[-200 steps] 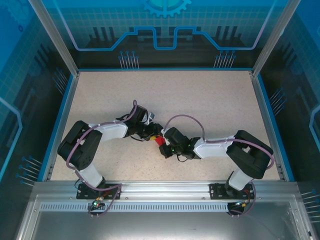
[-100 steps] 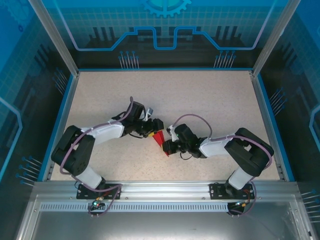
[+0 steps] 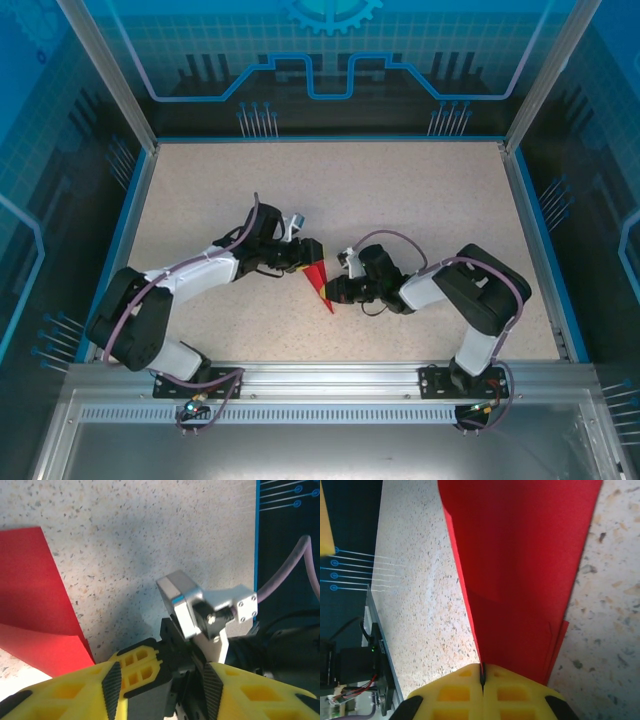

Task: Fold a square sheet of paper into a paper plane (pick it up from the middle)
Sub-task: Fold the wing for the fifth time at the center of the table.

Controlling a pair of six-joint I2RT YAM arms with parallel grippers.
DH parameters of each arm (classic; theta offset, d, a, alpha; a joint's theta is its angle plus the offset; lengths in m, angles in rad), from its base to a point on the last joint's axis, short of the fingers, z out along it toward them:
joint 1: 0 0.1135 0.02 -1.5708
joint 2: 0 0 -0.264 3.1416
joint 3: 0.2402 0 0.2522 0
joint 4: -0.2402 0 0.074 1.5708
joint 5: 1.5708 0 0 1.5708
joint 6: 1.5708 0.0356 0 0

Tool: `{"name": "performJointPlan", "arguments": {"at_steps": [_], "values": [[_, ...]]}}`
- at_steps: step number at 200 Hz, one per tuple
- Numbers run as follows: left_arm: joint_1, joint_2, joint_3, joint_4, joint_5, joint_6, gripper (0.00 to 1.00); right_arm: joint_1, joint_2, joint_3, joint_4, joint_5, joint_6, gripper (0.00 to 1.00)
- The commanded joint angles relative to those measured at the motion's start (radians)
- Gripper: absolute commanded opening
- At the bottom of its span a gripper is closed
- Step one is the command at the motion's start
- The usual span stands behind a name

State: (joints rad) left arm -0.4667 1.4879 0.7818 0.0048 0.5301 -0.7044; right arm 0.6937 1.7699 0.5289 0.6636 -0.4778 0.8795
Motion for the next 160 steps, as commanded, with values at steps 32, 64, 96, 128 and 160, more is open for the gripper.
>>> {"name": "performJointPlan", "arguments": {"at_steps": [32,64,96,128,160], "values": [[-0.001,0.061,-0.043,0.113,0.054,-0.005,0.45,-0.032,0.063,-0.027,0.129,-0.047,0.111,0.02],[-0.002,0.063,-0.06,0.135,0.053,-0.008,0.45,-0.041,0.092,-0.045,0.178,-0.041,0.166,0.02],[-0.003,0.064,-0.081,0.156,0.05,-0.011,0.45,-0.045,0.124,-0.055,0.215,-0.038,0.212,0.01],[-0.009,0.073,-0.087,0.164,0.06,0.002,0.44,-0.051,0.143,-0.048,0.212,-0.052,0.228,0.01],[-0.014,0.092,-0.09,0.19,0.064,0.007,0.44,-0.054,0.148,-0.043,0.202,-0.057,0.23,0.02]]}}
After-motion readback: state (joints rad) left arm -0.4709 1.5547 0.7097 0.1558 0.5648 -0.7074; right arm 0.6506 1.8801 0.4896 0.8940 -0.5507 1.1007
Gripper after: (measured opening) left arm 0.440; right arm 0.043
